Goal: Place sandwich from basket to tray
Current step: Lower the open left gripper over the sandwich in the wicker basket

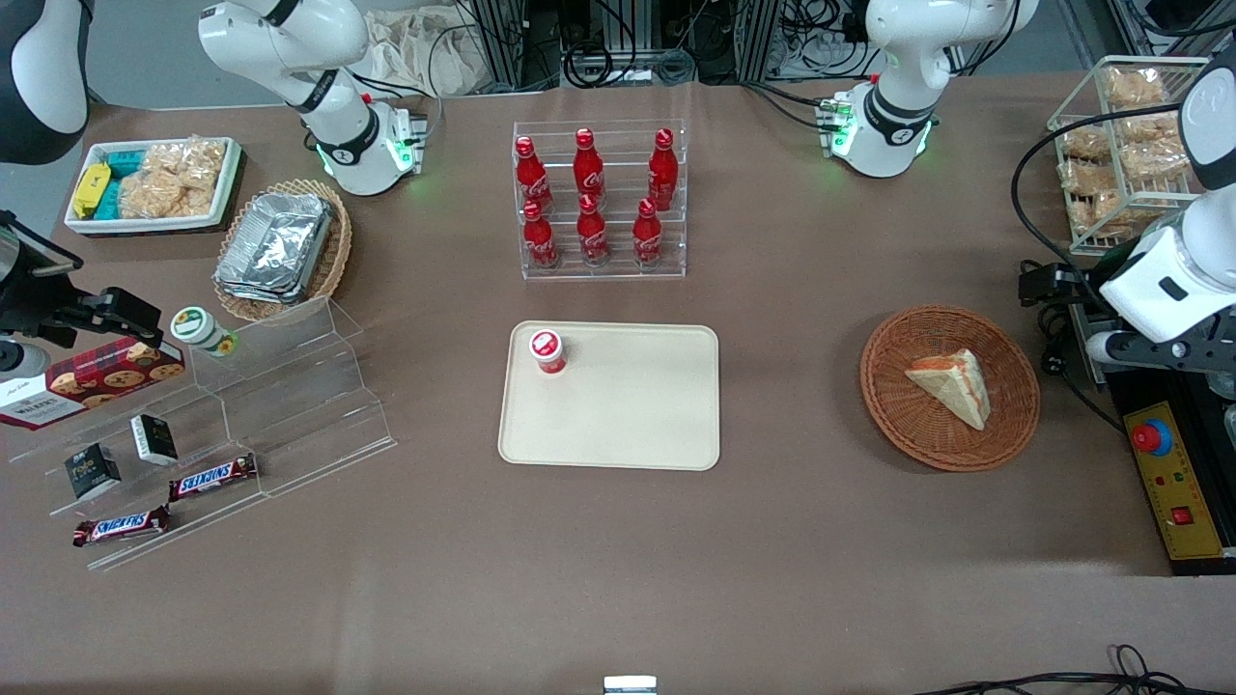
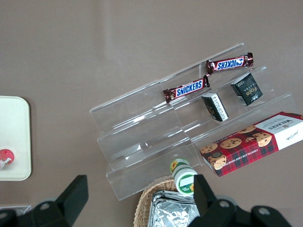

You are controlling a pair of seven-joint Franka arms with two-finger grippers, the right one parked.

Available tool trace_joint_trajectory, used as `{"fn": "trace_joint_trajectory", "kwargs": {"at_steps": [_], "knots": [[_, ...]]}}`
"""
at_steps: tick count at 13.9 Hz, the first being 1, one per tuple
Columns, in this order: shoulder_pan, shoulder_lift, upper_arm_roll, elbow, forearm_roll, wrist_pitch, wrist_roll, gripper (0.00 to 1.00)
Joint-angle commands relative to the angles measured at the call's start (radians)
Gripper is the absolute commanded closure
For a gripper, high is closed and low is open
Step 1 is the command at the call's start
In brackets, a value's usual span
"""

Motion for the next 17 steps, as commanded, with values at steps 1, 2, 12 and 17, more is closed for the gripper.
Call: {"fn": "trace_joint_trajectory", "kwargs": {"at_steps": [1, 2, 12, 17], "knots": [[0.001, 0.015, -0.003, 0.032, -0.011, -0.024, -0.01, 0.0], [0.001, 0.018, -0.003, 0.037, -0.008, -0.024, -0.012, 0.0], [0.017, 0.014, 0.004, -0.211, 0.009, 0.23, -0.615, 0.0], [0.018, 0.035, 0.006, -0.411, 0.115, 0.497, -0.944, 0.0]]}}
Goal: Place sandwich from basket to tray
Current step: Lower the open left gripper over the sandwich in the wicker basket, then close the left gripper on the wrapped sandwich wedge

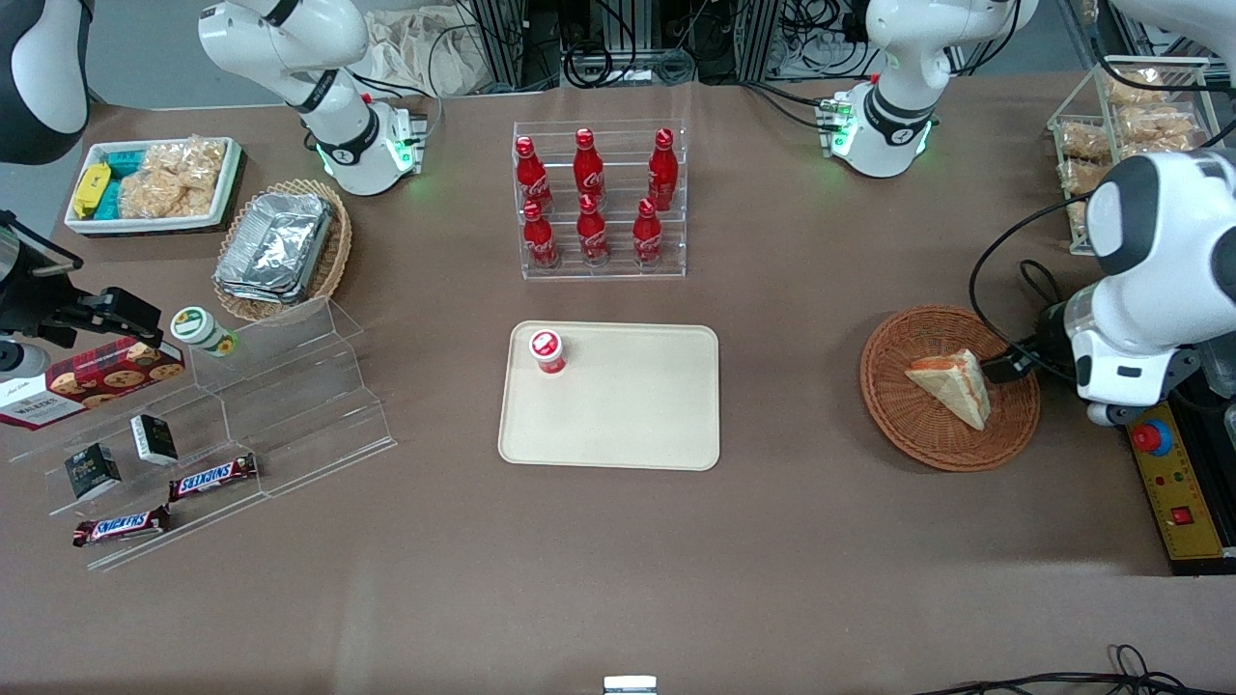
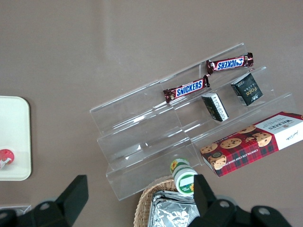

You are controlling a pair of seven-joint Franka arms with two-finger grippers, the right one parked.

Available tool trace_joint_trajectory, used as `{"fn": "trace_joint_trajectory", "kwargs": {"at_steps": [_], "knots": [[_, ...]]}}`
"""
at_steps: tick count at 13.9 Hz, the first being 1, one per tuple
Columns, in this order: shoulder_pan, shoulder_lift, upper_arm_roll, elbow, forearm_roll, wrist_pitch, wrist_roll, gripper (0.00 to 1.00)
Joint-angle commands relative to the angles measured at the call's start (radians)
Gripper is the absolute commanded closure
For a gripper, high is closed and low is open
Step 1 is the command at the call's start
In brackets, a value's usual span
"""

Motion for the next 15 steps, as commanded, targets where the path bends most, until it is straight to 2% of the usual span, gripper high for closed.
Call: {"fn": "trace_joint_trajectory", "kwargs": {"at_steps": [1, 10, 15], "knots": [[0.006, 0.001, -0.005, -0.104, 0.044, 0.134, -0.152, 0.0], [0.034, 0.097, -0.005, -0.169, 0.037, 0.29, -0.227, 0.0], [0.06, 0.102, -0.005, -0.219, 0.037, 0.329, -0.236, 0.0]]}}
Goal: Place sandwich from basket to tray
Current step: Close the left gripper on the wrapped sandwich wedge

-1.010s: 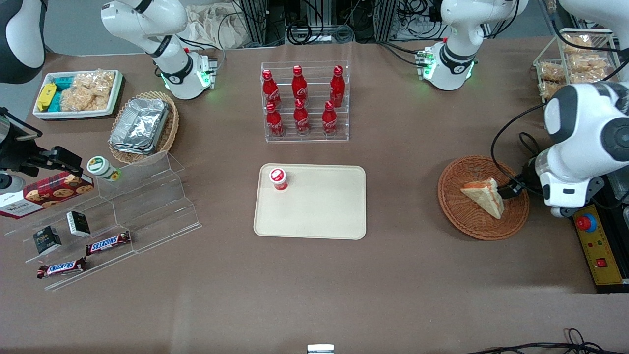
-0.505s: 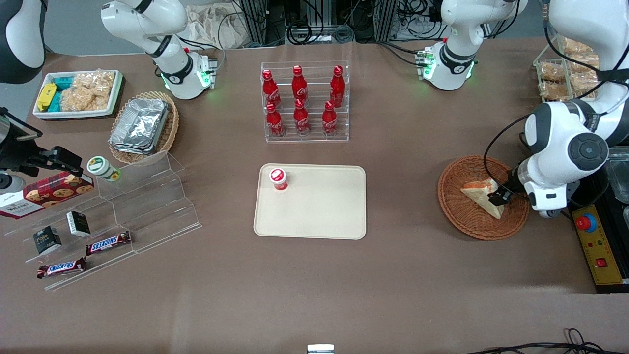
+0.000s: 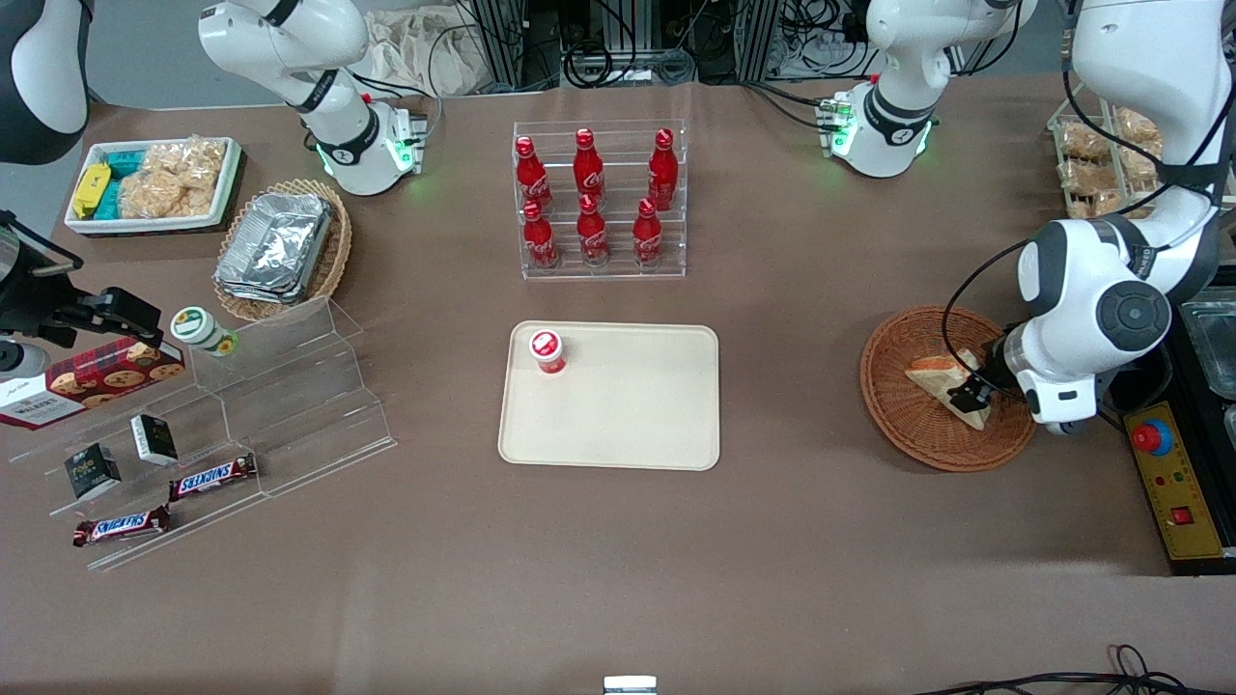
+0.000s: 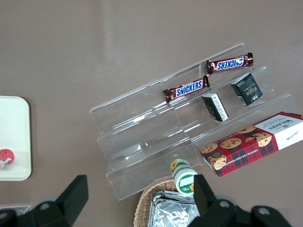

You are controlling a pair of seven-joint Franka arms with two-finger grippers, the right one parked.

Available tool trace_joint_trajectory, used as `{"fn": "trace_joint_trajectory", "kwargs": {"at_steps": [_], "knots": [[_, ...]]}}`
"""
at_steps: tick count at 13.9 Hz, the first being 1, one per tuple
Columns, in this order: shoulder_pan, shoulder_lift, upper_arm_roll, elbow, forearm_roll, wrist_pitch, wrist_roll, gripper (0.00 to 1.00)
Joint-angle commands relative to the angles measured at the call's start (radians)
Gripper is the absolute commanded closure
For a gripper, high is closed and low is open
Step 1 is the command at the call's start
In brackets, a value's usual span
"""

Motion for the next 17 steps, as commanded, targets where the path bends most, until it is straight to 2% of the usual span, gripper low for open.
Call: {"fn": "trace_joint_trajectory", "kwargs": {"at_steps": [1, 5, 6, 7, 8, 13, 17], "knots": [[0.024, -0.004, -0.005, -0.043, 0.007, 0.054, -0.018, 0.0], [0.023, 0.048, -0.01, -0.049, 0.002, 0.11, -0.018, 0.0], [0.023, 0.06, -0.011, -0.043, -0.004, 0.113, -0.029, 0.09], [0.023, 0.063, -0.014, -0.038, -0.002, 0.113, -0.079, 0.59], [0.023, 0.059, -0.016, -0.035, -0.002, 0.113, -0.1, 1.0], [0.023, 0.033, -0.034, 0.012, 0.002, 0.073, -0.03, 1.0], [0.023, 0.019, -0.077, 0.191, -0.001, -0.198, 0.111, 1.0]]}}
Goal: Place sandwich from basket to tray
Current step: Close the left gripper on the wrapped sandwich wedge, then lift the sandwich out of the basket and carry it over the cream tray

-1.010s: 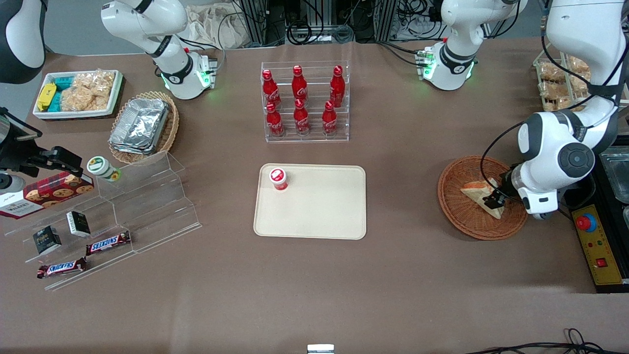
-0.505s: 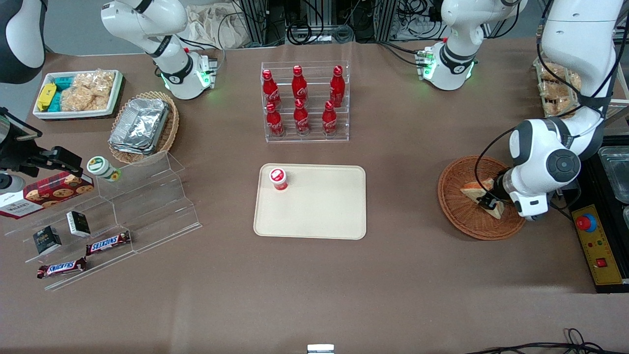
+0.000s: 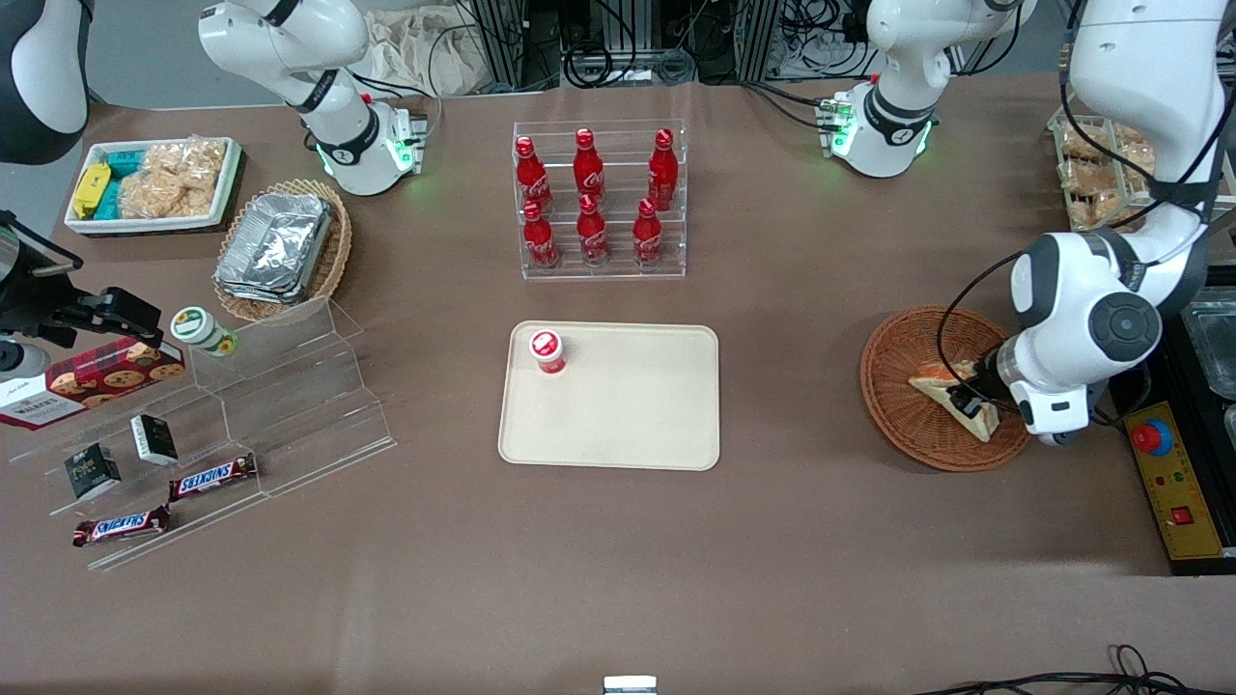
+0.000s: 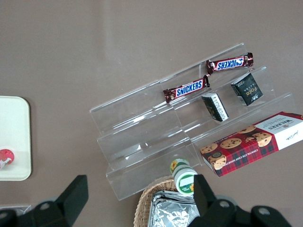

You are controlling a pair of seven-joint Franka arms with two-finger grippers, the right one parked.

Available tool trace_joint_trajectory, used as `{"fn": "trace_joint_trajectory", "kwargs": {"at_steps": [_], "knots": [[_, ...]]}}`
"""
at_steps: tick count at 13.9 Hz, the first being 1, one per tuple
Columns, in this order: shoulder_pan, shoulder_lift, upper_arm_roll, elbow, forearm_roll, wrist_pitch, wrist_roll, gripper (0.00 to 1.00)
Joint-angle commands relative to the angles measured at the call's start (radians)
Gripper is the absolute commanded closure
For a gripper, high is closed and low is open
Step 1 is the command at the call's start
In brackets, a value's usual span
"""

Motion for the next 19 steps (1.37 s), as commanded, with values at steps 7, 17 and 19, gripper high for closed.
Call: {"fn": "trace_joint_trajectory", "kwargs": {"at_steps": [7, 17, 19], "knots": [[0.004, 0.019, -0.165, 0.501, -0.079, -0.526, 0.316, 1.0], [-0.239, 0.249, -0.328, 0.595, -0.029, -0.404, 0.306, 1.0], [-0.295, 0.332, -0.326, 0.598, 0.024, -0.33, 0.231, 1.0]]}}
